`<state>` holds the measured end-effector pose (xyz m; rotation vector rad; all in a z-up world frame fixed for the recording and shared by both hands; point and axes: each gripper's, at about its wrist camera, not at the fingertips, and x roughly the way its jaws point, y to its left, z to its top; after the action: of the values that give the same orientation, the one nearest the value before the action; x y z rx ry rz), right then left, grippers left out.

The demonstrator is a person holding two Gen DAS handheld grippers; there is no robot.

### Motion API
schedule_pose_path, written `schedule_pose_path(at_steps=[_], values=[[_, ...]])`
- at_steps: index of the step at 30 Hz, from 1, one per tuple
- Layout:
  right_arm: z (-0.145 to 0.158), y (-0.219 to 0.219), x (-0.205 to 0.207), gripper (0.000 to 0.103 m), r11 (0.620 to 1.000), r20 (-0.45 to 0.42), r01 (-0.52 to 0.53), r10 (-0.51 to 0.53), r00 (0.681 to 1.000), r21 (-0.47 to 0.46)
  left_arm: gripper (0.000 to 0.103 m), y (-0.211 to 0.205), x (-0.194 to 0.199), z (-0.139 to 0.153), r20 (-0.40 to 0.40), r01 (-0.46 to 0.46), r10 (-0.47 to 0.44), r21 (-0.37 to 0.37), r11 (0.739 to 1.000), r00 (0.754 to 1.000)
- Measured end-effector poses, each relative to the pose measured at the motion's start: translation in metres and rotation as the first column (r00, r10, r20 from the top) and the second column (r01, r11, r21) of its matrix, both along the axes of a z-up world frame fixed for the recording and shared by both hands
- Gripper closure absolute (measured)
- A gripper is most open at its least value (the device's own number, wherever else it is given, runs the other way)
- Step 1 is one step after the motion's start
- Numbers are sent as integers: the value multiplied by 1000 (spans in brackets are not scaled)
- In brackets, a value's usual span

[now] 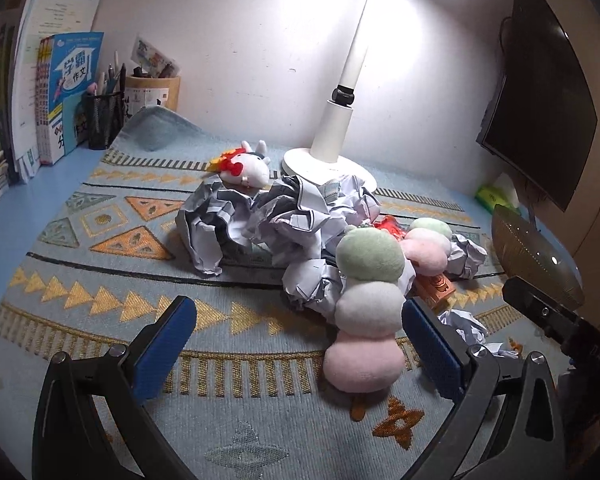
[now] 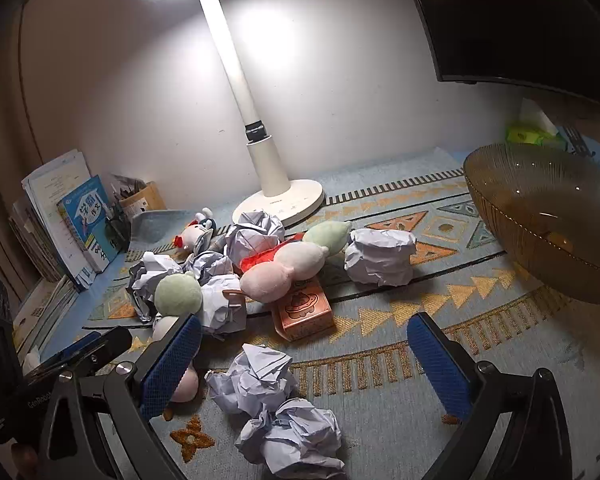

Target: Organize objects

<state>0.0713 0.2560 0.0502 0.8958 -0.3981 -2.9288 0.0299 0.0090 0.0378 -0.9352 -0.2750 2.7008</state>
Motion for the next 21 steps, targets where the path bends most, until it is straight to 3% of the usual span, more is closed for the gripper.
schedule_pose_path(at_steps=[5,13,21], values=[[-2,-18,-8,0,993,29,-7,4,1000,115,1,-2,0,-1,1,-16,16,1,1000,1000],[-2,-48,-3,0,955,-6,-10,13,1000,297,1,-4,-2,-4,20,-13,13,15,1000,1000],[-3,-45,-8,0,967,22,-38,34,999,253,1,-5,-2,-5,27,-11,10,32,999,1000]])
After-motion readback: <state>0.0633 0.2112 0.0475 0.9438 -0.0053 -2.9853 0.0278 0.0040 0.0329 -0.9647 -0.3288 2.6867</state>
